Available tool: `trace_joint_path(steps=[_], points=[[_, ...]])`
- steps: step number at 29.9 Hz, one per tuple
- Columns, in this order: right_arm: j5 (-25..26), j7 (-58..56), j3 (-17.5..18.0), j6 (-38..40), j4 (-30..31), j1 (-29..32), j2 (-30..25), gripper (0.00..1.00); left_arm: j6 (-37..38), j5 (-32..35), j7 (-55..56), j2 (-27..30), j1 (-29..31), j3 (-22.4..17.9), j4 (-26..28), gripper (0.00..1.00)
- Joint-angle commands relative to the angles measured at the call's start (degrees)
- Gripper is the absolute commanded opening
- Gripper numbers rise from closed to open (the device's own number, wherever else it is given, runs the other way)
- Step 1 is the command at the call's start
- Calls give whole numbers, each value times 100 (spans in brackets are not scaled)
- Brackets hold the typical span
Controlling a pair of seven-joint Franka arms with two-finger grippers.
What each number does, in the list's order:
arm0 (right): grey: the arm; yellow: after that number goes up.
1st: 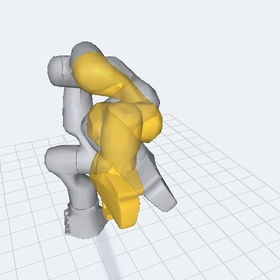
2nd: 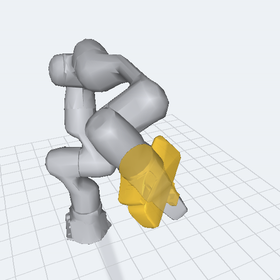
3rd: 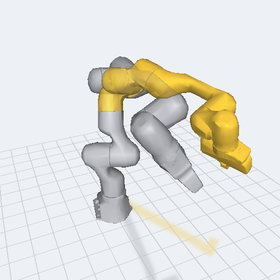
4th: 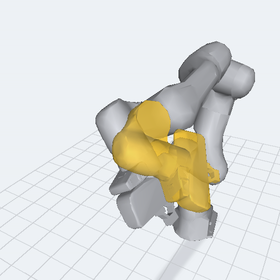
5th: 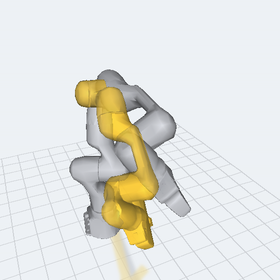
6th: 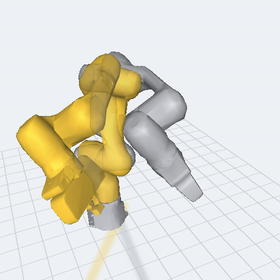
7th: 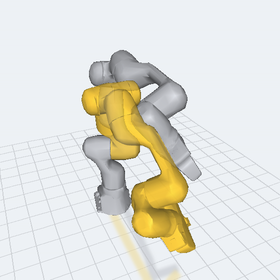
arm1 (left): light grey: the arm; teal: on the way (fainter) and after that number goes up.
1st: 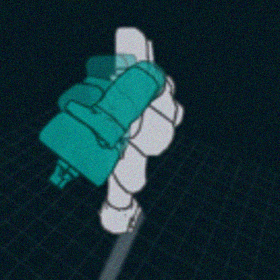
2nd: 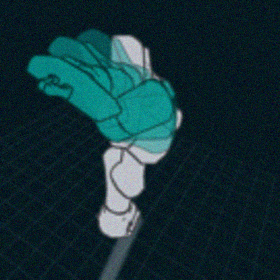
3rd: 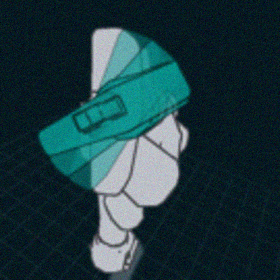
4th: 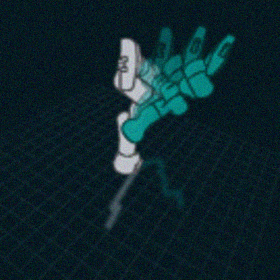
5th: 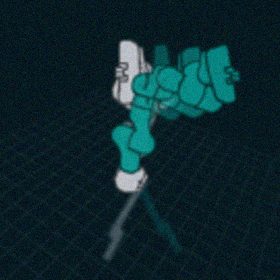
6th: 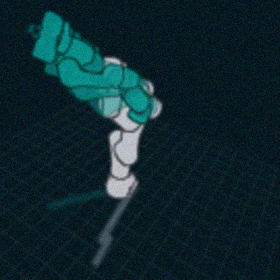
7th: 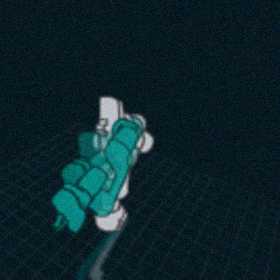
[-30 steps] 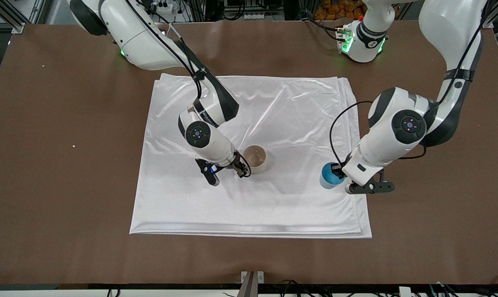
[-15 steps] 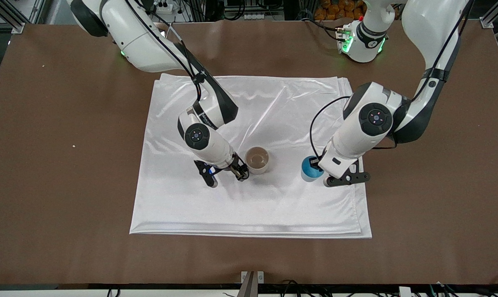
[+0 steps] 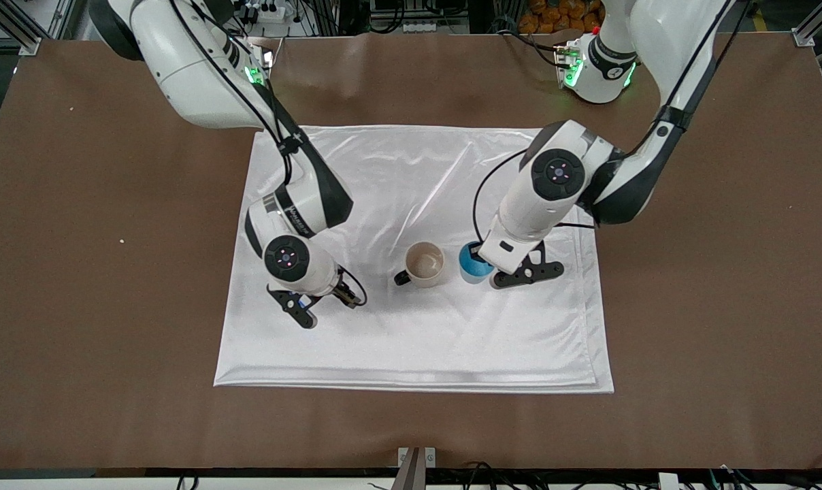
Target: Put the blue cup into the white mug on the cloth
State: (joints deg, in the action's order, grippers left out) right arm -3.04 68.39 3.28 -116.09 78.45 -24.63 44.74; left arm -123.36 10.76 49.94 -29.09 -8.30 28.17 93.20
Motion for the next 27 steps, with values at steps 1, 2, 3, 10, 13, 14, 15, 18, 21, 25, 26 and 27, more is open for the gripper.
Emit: trace_joint_path(steps=[1,2,3,10,13,14,15,18,21,25,26,27], points=[[111,-1001,24,560,65,485,-246,100,-92,312,578,-202,-365,-48,-258,0],[111,-1204,24,622,73,581,-264,100,-92,330,639,-255,-435,-48,-320,0],[111,-1388,24,692,73,678,-281,100,-92,339,709,-316,-497,-48,-399,0],[181,-2628,15,877,380,1258,-527,100,-92,418,877,-571,-971,-259,-584,0],[172,-2989,24,842,714,1487,-764,100,-153,444,877,-589,-1226,-504,-584,0],[172,-3103,24,816,837,1548,-852,100,-171,444,877,-598,-1314,-584,-584,0],[172,-3182,24,790,960,1575,-940,100,-179,435,877,-607,-1393,-645,-584,0],[172,-3254,24,632,1408,1584,-1195,100,-188,435,877,-659,-1569,-769,-593,0],[172,-3262,24,351,1987,1584,-1511,100,-188,435,877,-703,-1640,-795,-619,0],[172,-3262,32,-80,2787,1567,-1977,100,-197,435,877,-765,-1666,-795,-628,0],[172,-3262,33,-115,2955,1558,-2074,100,-197,435,877,-783,-1692,-804,-628,0],[172,-3262,41,-133,3113,1549,-2188,100,-197,435,886,-800,-1719,-804,-637,0]])
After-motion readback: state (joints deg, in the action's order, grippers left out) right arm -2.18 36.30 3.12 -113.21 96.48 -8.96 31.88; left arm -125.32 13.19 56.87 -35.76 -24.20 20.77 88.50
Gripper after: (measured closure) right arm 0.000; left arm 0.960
